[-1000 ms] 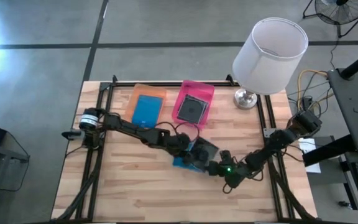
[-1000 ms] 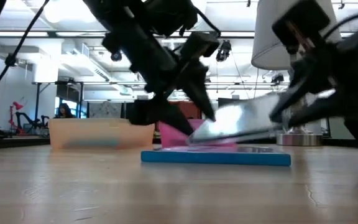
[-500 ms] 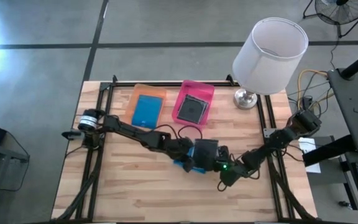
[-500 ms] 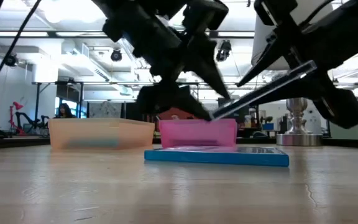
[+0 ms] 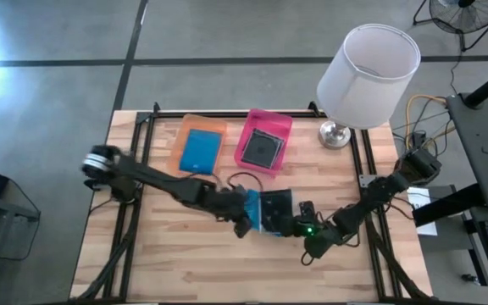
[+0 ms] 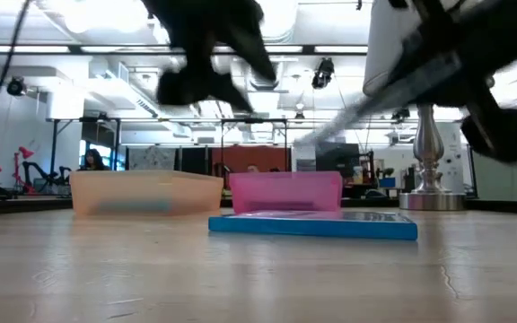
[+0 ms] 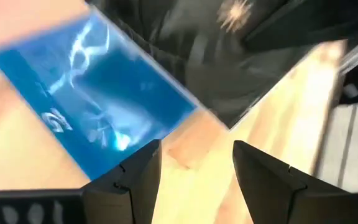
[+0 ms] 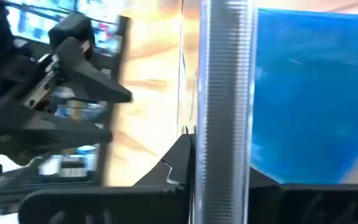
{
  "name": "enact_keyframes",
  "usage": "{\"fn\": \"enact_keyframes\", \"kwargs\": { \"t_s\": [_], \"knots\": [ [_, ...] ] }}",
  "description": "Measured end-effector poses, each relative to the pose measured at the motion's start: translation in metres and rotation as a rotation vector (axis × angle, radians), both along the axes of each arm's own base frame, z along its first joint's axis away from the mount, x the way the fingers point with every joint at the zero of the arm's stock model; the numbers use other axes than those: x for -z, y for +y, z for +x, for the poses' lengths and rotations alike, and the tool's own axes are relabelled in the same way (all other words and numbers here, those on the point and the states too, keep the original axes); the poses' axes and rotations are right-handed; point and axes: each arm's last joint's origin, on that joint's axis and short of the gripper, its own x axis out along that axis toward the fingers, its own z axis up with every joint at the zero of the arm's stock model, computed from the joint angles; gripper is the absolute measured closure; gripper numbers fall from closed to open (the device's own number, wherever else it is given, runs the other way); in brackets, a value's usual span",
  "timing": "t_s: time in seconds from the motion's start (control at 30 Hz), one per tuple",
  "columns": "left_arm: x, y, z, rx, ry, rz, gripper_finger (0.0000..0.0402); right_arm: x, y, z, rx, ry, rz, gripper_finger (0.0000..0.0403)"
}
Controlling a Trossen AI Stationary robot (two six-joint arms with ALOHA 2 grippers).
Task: Pick & place jewel cases by type
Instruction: Put the right black CD case into the pink bin
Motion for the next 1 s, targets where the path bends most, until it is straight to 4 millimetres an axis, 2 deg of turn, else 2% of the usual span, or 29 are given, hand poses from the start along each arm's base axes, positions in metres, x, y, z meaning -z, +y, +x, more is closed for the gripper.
{"fn": "enact_keyframes", "kwargs": {
  "t_s": [0.07,0.17,0.3,0.37,0.57,0.7,0.83,0.9,1.0],
  "knots": [
    [-0.024,-0.003,-0.017,-0.044,-0.079,0.041,0.0221,-0.013,-0.007,0.005,0.02,-0.052,0.007,0.0391],
    [-0.049,0.0,-0.045,-0.095,-0.164,0.071,0.0221,-0.027,-0.032,0.021,0.081,-0.128,-0.009,0.0391],
    [-0.061,0.008,-0.077,-0.184,-0.214,0.073,0.0221,-0.034,-0.075,0.037,0.295,-0.184,-0.003,0.039],
    [-0.064,0.013,-0.09,-0.243,-0.247,0.051,0.0221,-0.037,-0.098,0.045,0.336,-0.166,-0.026,0.039],
    [-0.056,0.024,-0.122,-0.361,-0.279,0.026,0.0221,-0.048,-0.171,0.064,0.292,-0.032,-0.139,0.039],
    [-0.049,0.028,-0.133,-0.374,-0.319,0.014,0.0221,-0.04,-0.21,0.064,0.27,0.067,-0.064,0.0368],
    [-0.042,0.031,-0.137,-0.37,-0.343,0.022,0.0221,-0.03,-0.229,0.067,0.338,0.031,-0.016,0.0308],
    [-0.039,0.034,-0.138,-0.376,-0.338,0.027,0.0221,-0.03,-0.234,0.071,0.348,-0.003,-0.019,0.0274],
    [-0.034,0.036,-0.139,-0.359,-0.319,0.036,0.0221,-0.022,-0.237,0.075,0.344,0.036,-0.019,0.0225]
  ]
}}
